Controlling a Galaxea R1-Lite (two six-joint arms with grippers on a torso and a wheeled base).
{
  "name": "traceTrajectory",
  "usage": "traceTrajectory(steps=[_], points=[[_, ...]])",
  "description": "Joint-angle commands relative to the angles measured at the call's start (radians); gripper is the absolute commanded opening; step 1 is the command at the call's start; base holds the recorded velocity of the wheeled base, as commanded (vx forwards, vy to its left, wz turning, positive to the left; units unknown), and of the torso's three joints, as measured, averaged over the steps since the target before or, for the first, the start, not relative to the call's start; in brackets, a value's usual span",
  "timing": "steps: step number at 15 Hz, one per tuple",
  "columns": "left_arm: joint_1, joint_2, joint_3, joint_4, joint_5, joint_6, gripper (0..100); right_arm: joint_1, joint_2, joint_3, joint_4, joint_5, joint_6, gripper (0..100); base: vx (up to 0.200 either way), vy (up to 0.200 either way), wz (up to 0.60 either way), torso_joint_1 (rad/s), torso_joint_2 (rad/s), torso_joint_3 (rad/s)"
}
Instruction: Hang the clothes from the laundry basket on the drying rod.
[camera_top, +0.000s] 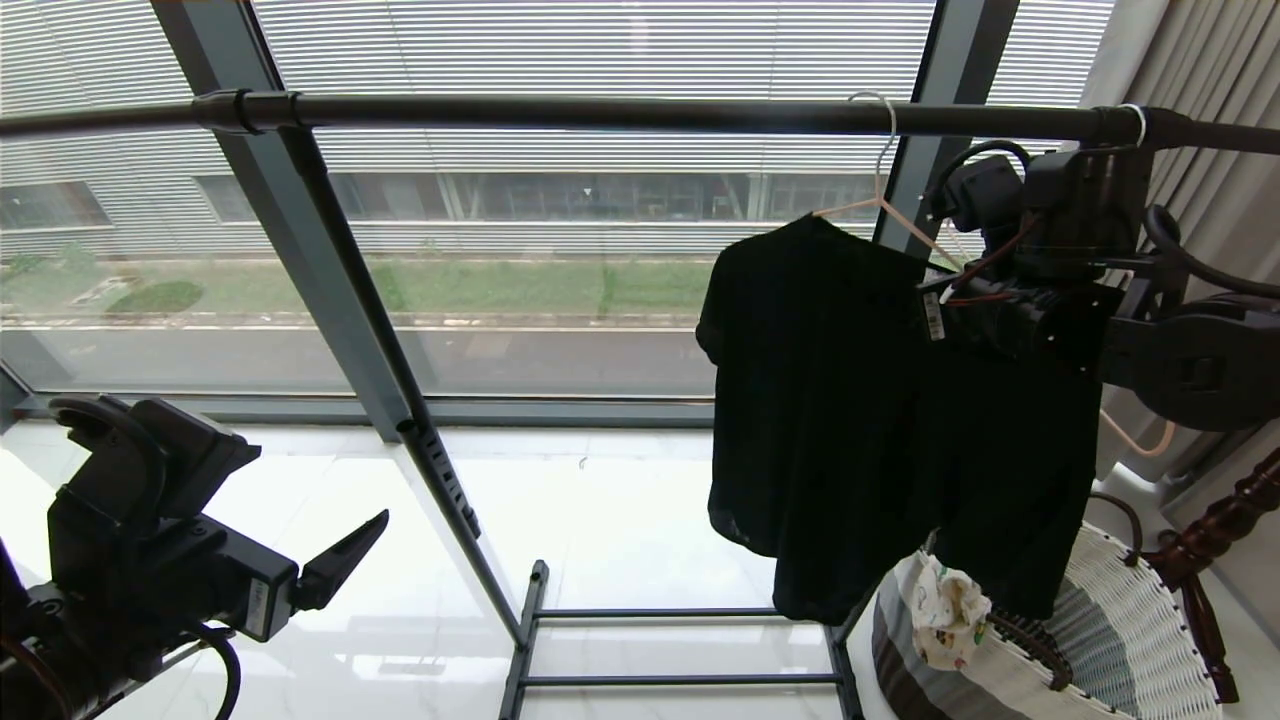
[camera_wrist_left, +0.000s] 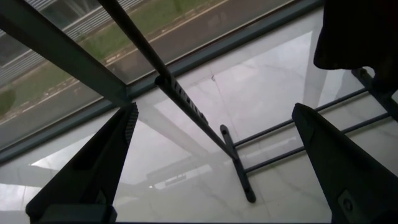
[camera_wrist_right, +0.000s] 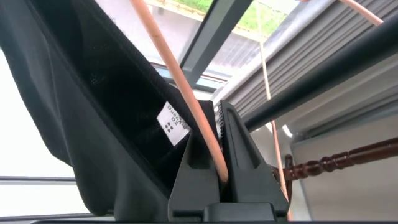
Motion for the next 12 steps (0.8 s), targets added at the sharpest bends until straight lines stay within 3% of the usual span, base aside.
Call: traceTrajectory(steps=[1,5,8,12], points=[[0.0,-0.018,0.015,0.0,0.0,0.0,100,0.012,-0.001,0.002,0.0,0.0,-0.001,100,0.0,0.0,0.0,0.0,0.0,0.0],[0.002,-0.06,0.057,0.0,0.002,-0.001,100,0.023,-0.07,0.011,0.008,0.001,-0.004,100,0.0,0.0,0.0,0.0,0.0,0.0],[0.008,-0.056,0.045,0.0,0.008,0.0,100,0.026,-0.175,0.057,0.078,0.004,-0.033,100,0.0,0.0,0.0,0.0,0.0,0.0],[0.01,-0.051,0.034,0.001,0.01,0.0,100,0.037,-0.244,0.089,0.117,0.012,-0.065,100,-0.2,0.0,0.0,0.006,0.01,0.005]])
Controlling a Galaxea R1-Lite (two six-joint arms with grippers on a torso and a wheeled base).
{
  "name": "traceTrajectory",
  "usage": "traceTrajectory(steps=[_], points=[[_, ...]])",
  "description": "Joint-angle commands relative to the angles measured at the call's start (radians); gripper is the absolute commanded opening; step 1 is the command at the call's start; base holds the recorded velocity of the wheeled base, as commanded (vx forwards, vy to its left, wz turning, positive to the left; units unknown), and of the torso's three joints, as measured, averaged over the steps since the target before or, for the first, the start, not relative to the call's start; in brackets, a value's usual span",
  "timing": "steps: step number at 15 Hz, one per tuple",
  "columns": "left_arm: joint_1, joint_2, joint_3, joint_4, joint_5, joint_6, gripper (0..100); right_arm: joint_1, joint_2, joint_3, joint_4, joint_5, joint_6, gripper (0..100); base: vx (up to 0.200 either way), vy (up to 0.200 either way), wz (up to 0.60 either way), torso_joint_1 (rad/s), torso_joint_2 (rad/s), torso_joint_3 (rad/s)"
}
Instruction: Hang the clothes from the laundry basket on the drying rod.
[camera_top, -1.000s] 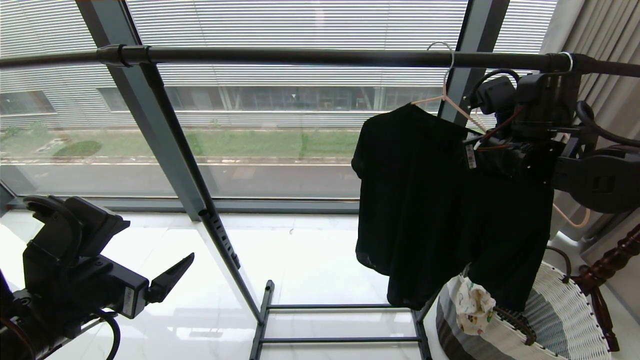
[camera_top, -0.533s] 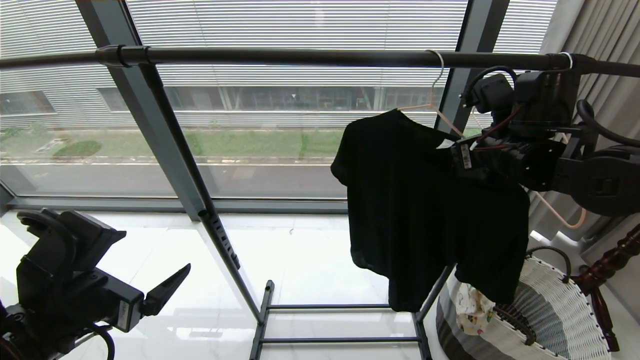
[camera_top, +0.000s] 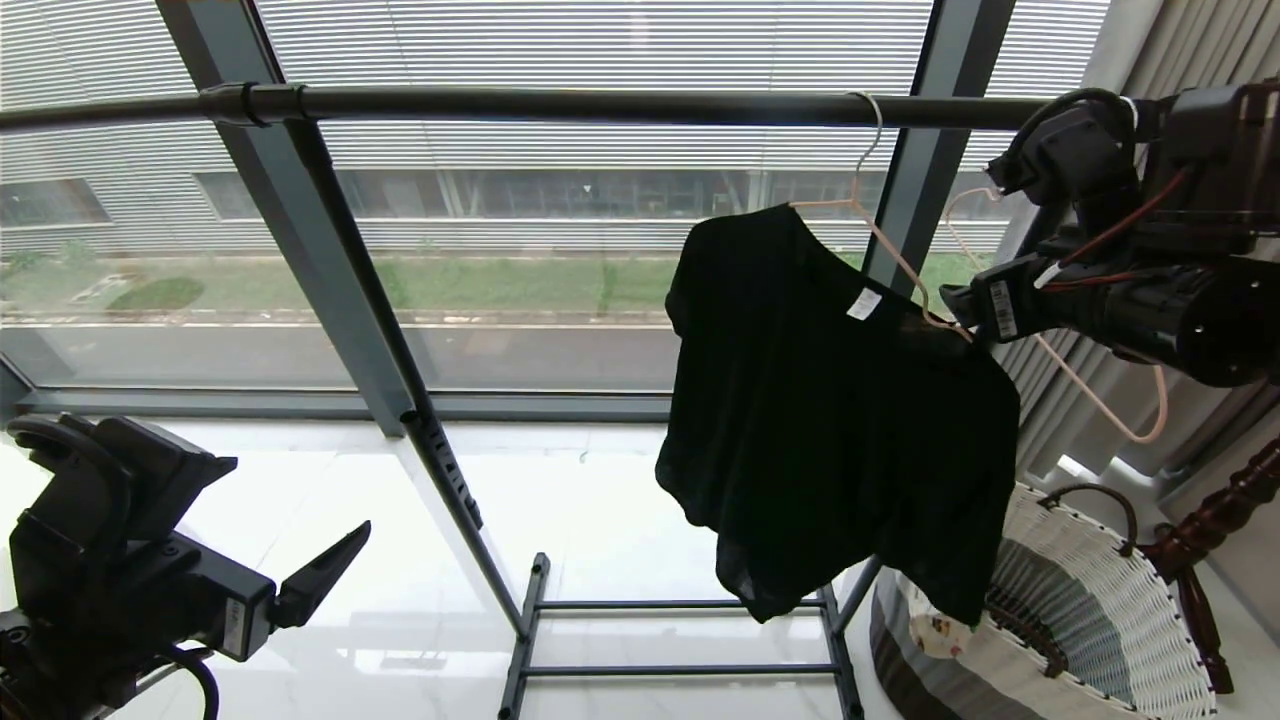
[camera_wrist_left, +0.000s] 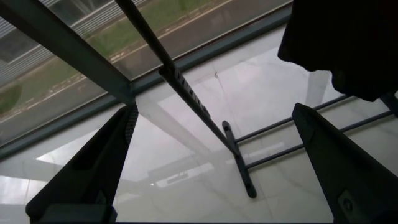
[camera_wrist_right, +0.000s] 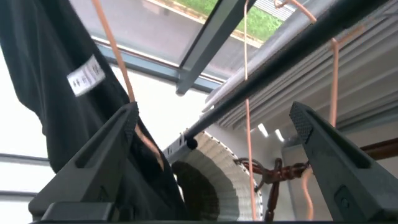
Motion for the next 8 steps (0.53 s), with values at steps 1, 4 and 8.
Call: traceTrajectory(steps=[1,4,8], points=[[0.001,-0.001,-0.001,-0.002,0.001,0.0,100,0.007,-0.052,0.023,-0.003,0.004,-0.011,100,-0.2,0.0,0.0,-0.002,-0.01,-0.002],[0.001,-0.004,-0.004,0.0,0.001,0.0,100,0.048,-0.063,0.023,-0.003,0.004,-0.011,100,-0.2,0.0,0.0,-0.005,0.0,0.006],[0.001,-0.009,-0.002,-0.002,0.001,-0.004,100,0.082,-0.075,0.023,-0.003,0.004,-0.012,100,-0.05,0.0,0.0,-0.001,0.0,0.002]])
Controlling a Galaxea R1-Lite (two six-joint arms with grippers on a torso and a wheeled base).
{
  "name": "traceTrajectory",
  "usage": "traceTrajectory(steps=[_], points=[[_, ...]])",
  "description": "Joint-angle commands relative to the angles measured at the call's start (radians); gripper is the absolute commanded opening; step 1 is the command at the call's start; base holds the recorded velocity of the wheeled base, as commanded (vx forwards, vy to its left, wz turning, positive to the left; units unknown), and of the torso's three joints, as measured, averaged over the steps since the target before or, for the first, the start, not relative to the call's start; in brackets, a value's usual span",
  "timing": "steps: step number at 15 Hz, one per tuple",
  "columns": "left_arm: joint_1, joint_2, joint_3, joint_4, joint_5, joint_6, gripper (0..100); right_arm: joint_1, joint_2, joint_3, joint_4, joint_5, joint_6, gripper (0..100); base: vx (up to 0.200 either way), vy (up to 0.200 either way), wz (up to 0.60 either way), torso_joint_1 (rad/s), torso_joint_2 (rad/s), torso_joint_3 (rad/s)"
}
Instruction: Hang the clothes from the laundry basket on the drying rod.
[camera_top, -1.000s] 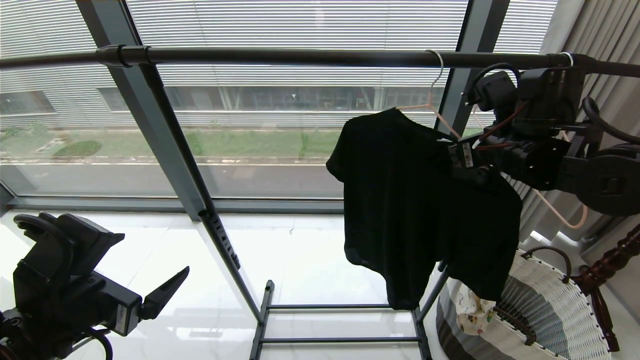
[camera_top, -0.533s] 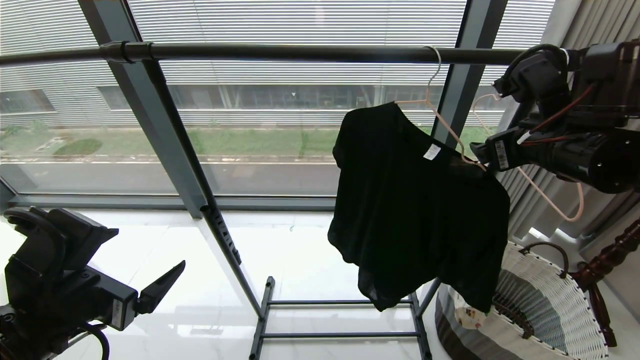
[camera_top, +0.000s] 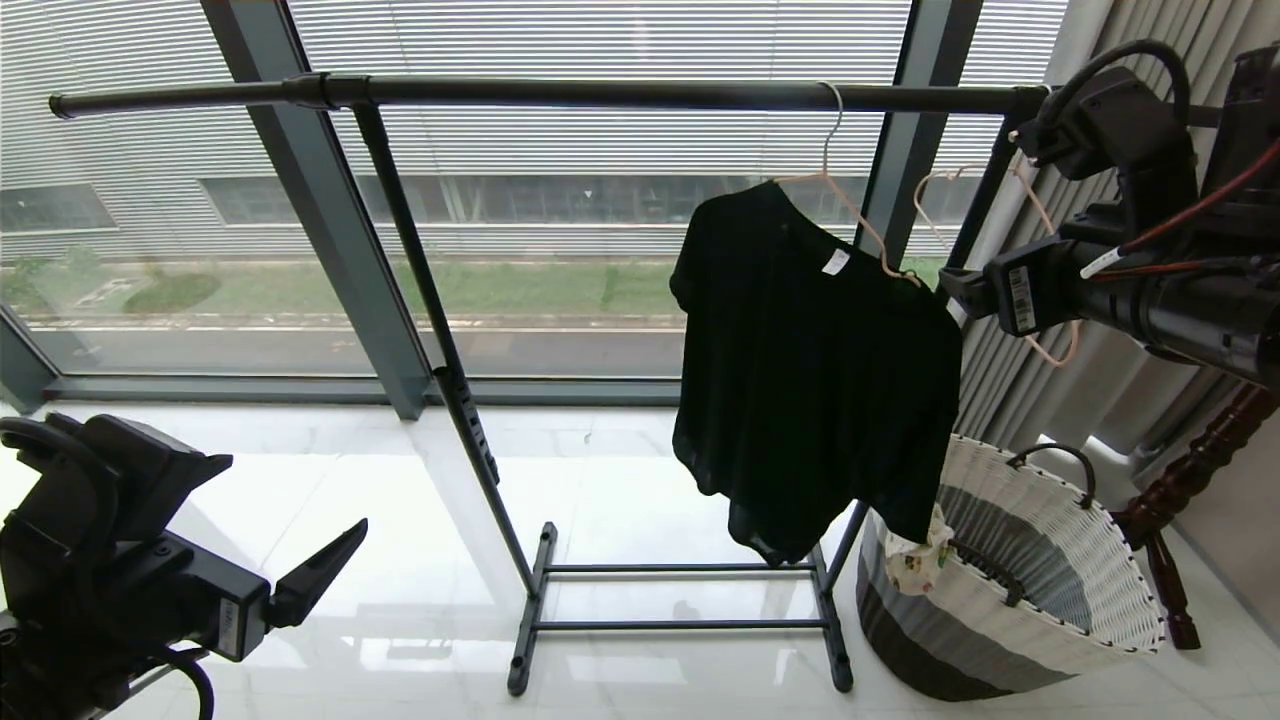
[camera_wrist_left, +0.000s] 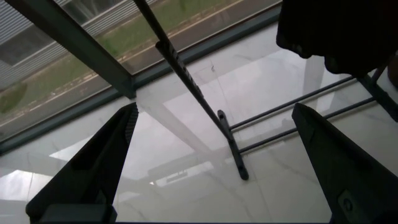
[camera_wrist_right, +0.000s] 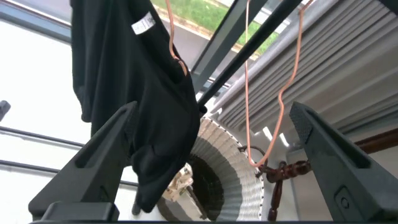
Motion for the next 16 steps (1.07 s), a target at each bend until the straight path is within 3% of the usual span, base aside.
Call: traceTrajectory(steps=[1,6,13,16], points=[[0.004,-0.001,-0.001,0.0,0.002,-0.002,100,0.007,-0.007,-0.001,0.0,0.0,-0.001,100,0.0,0.0,0.0,0.0,0.0,0.0],[0.024,-0.002,-0.027,0.0,0.004,0.006,100,0.018,-0.059,0.072,0.029,-0.002,-0.001,100,0.0,0.0,0.0,0.0,0.0,0.0],[0.02,-0.007,-0.025,0.001,0.001,0.021,100,0.013,-0.195,0.104,0.314,0.0,-0.008,100,0.0,-0.2,0.0,0.002,0.0,0.003],[0.02,-0.005,-0.025,0.001,0.002,0.021,100,0.013,-0.223,0.157,0.322,-0.005,-0.006,100,0.0,-0.2,0.0,0.001,0.0,0.007]])
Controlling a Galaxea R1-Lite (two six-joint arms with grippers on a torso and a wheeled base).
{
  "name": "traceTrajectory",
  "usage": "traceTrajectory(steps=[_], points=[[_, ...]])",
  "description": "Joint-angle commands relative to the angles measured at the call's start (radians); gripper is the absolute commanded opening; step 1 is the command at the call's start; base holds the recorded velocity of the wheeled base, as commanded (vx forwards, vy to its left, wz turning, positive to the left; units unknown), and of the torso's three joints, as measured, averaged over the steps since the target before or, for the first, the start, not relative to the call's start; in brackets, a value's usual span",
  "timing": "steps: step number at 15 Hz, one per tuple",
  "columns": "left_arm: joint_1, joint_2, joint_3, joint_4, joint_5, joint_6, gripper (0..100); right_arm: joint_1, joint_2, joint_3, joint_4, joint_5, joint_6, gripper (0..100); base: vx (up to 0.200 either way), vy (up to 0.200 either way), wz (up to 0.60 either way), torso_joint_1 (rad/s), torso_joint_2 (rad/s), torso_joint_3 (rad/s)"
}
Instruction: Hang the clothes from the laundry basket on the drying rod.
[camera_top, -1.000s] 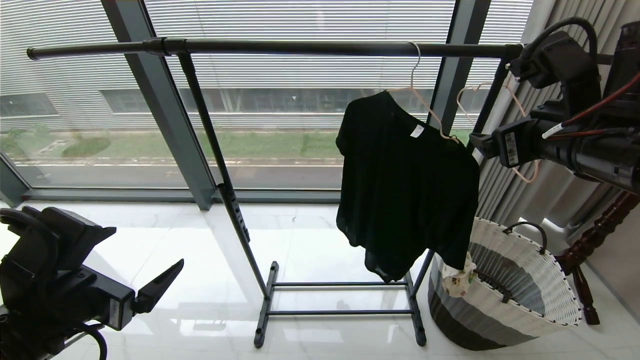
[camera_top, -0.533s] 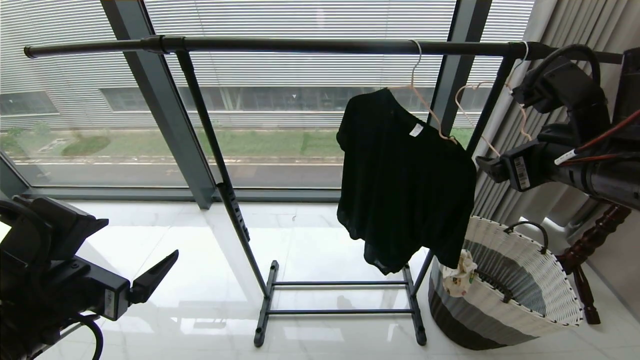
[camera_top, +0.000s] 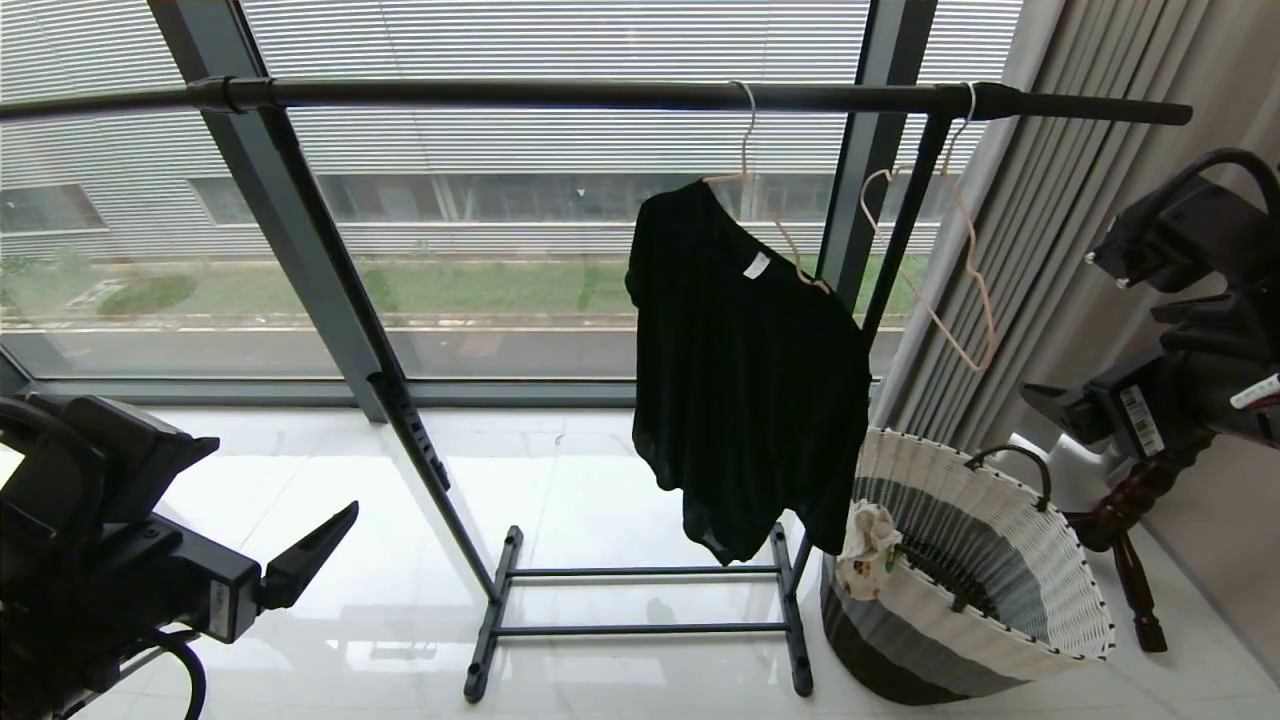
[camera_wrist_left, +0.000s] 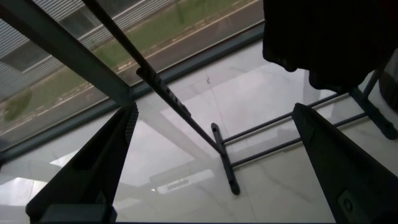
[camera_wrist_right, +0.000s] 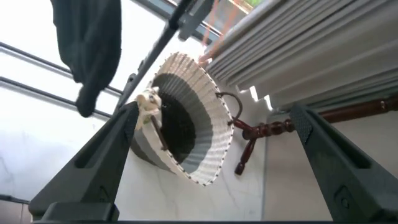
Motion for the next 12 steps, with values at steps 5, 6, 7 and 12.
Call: traceTrajectory(steps=[5,6,7,12], points=[[0.071,0.043,0.012,-0.001,0.029,-0.007,100,-0.104,-0.108,0.141,-0.004,-0.007,0.002,100,0.0,-0.08,0.0,0.002,0.0,0.001],[0.098,0.043,0.013,-0.001,0.029,-0.007,100,-0.113,-0.119,0.15,-0.005,-0.007,0.0,100,0.0,0.0,0.0,-0.11,0.27,0.149],[0.126,0.046,0.024,-0.001,0.032,-0.007,100,-0.115,-0.124,0.155,-0.005,-0.007,0.0,100,0.0,0.0,0.0,-0.163,0.38,0.212],[0.186,0.041,0.032,-0.003,0.034,-0.009,100,-0.115,-0.12,0.158,-0.005,-0.007,-0.001,100,0.0,0.0,0.0,-0.209,0.48,0.268]])
